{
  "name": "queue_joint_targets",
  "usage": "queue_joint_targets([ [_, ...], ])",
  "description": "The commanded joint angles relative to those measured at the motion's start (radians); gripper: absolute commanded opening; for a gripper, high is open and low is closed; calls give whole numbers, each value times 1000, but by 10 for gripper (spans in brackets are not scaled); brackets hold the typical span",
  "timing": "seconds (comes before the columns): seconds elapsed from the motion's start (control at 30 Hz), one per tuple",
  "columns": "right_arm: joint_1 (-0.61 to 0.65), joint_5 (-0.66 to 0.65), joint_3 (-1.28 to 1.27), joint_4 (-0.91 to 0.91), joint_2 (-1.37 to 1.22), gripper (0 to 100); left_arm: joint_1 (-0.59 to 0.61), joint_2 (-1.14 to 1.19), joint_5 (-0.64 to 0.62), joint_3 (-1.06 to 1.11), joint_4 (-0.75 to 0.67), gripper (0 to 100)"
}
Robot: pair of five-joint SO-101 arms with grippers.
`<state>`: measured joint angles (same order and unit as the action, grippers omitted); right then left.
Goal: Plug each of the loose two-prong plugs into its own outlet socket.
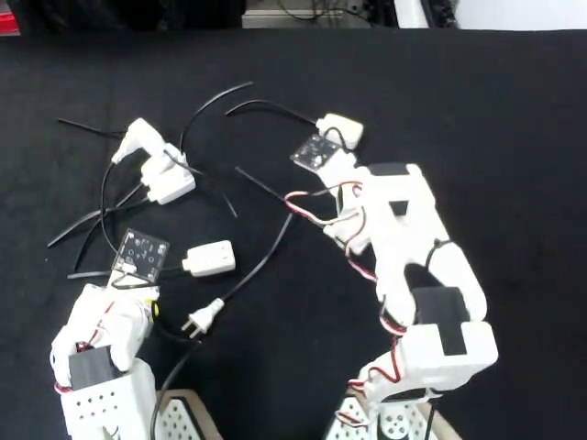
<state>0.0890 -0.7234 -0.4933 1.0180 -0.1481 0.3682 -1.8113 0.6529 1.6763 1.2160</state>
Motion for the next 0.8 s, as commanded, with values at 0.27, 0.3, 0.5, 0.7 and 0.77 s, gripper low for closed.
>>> queue_joint_targets([
  [0.27, 110, 3, -24, 12, -41, 181, 13, -9, -5, 1, 17, 195],
  [0.3, 110, 3, -27, 12, -39, 180, 13, -9, -5, 1, 17, 195],
  [0.5, 104, 3, -21, 14, -33, 81, 13, -9, -5, 1, 17, 195],
  [0.7, 103, -51, 134, 196, -30, 194, 13, -9, -5, 1, 17, 195],
  [0.77, 104, -89, 189, 267, -30, 234, 13, -9, -5, 1, 17, 195],
])
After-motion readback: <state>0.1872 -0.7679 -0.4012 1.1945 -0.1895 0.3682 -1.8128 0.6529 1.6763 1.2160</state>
